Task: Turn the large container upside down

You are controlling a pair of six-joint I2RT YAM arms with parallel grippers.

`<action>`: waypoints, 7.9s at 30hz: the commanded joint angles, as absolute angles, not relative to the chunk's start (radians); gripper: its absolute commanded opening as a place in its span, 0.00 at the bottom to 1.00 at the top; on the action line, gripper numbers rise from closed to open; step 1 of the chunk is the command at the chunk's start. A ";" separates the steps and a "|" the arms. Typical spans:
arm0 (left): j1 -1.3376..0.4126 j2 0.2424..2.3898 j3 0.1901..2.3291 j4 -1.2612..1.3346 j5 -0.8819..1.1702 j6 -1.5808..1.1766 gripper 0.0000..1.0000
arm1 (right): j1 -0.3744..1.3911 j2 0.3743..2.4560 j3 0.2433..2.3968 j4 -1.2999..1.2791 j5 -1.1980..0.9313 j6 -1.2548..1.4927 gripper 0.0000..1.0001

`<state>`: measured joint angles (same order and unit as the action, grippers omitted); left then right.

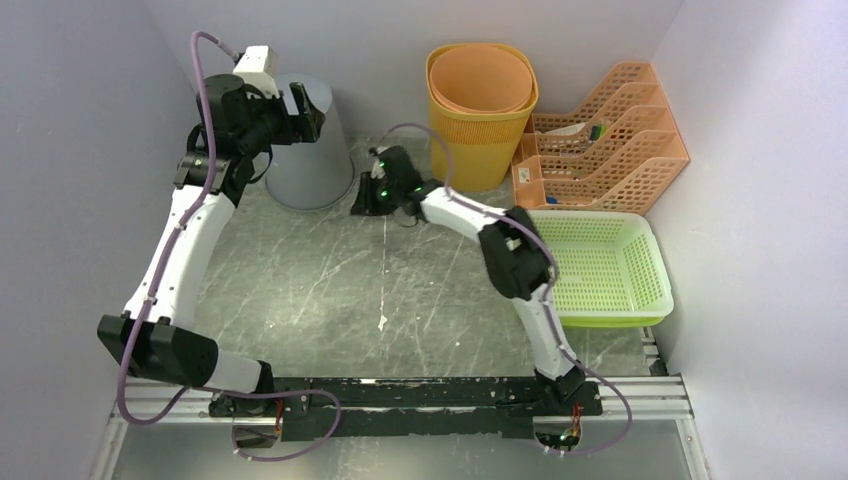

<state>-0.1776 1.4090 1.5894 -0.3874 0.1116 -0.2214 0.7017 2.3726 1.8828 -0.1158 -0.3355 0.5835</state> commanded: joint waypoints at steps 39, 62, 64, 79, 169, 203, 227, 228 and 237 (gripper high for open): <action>-0.099 2.071 1.440 0.199 -0.027 -0.291 0.95 | 0.335 1.608 1.406 -0.545 0.101 0.349 0.29; 0.041 2.004 1.485 0.100 0.184 -0.164 0.95 | 0.330 1.607 1.407 -0.609 0.133 0.334 0.29; 0.005 1.963 1.483 0.050 0.197 -0.135 0.95 | 0.330 1.598 1.413 -0.623 0.151 0.337 0.29; -0.183 2.174 2.370 -0.327 0.410 -0.341 0.98 | 0.310 1.525 1.539 -0.759 0.308 0.273 0.42; -0.354 1.470 1.396 -0.401 0.280 -0.101 0.99 | 0.198 2.217 2.336 -0.694 0.402 0.257 0.00; -0.298 1.484 1.419 -0.421 0.149 -0.084 1.00 | 0.196 1.760 2.318 -0.254 0.210 0.394 0.00; -0.213 1.512 1.556 -0.441 0.115 -0.080 1.00 | 0.196 1.464 2.305 -0.317 -0.010 0.440 0.00; -0.210 1.512 1.558 -0.440 0.117 -0.081 0.99 | 0.196 1.449 2.298 -0.329 -0.023 0.451 0.00; -0.209 1.518 1.539 -0.409 0.182 -0.108 1.00 | 0.195 1.276 1.910 -0.386 -0.048 0.526 0.00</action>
<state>-0.2142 1.5074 1.5253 -0.4328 0.1398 -0.0914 0.1978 1.3014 2.0315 -0.3336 -0.0124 0.4786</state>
